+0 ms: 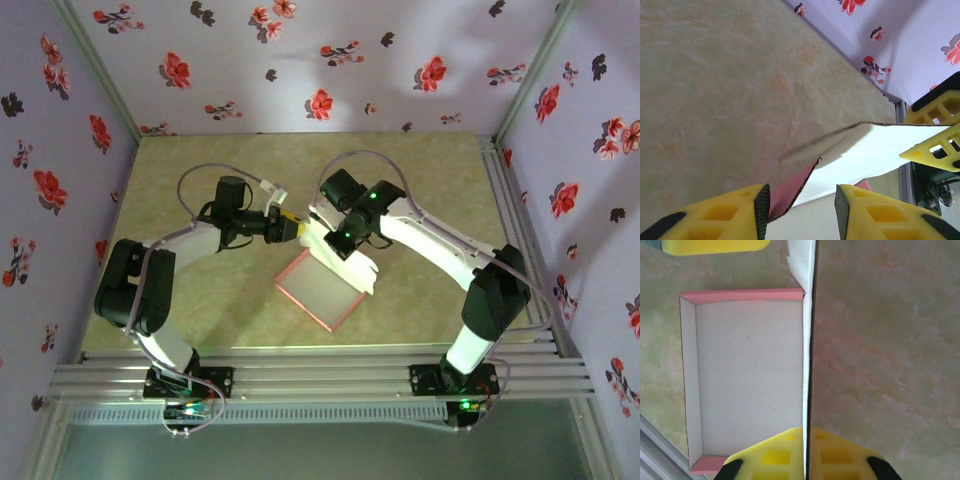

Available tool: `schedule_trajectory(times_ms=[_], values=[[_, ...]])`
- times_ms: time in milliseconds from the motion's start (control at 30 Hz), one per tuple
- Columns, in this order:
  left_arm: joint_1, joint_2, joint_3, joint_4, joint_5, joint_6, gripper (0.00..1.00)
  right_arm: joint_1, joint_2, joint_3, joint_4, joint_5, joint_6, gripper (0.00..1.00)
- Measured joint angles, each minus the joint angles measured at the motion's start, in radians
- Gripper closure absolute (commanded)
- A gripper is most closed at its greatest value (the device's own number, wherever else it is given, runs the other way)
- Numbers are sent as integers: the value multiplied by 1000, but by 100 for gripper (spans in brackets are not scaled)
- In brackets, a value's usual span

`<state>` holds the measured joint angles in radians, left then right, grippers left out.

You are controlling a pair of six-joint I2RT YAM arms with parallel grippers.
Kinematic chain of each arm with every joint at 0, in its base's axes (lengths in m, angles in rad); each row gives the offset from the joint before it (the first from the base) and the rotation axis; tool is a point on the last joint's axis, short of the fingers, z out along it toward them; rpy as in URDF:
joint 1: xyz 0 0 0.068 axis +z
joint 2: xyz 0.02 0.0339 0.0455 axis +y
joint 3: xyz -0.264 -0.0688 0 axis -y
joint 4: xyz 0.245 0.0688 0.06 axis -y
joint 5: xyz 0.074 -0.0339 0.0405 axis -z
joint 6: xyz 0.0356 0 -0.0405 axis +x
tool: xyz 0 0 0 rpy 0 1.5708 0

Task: Fold the paper box

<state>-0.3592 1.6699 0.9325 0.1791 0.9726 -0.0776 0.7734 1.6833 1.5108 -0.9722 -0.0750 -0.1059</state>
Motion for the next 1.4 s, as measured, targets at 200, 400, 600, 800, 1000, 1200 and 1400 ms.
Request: schedule_trajectory(times_ms=[200, 400, 600, 800, 1000, 1200, 1400], values=[[-8, 0, 13, -57, -12, 10, 68, -3, 1, 0, 4, 15, 0, 99], [-39, -1, 55, -146, -93, 14, 80, -3, 6, 2, 5, 23, 0, 99], [-68, -2, 89, -188, -196, 22, 87, -3, 12, 2, 6, 35, 1, 98], [-114, -46, 90, -221, -340, 26, 91, -5, 12, 2, 9, 46, 2, 89], [-148, -87, 85, -233, -438, 29, 96, -16, 12, 2, 13, 47, 31, 70], [-207, -168, 5, -203, -563, 19, 100, -59, -29, -20, 52, 30, 109, 53], [-247, -226, -54, -168, -701, -39, 100, -101, -171, -128, 109, 25, 201, 43]])
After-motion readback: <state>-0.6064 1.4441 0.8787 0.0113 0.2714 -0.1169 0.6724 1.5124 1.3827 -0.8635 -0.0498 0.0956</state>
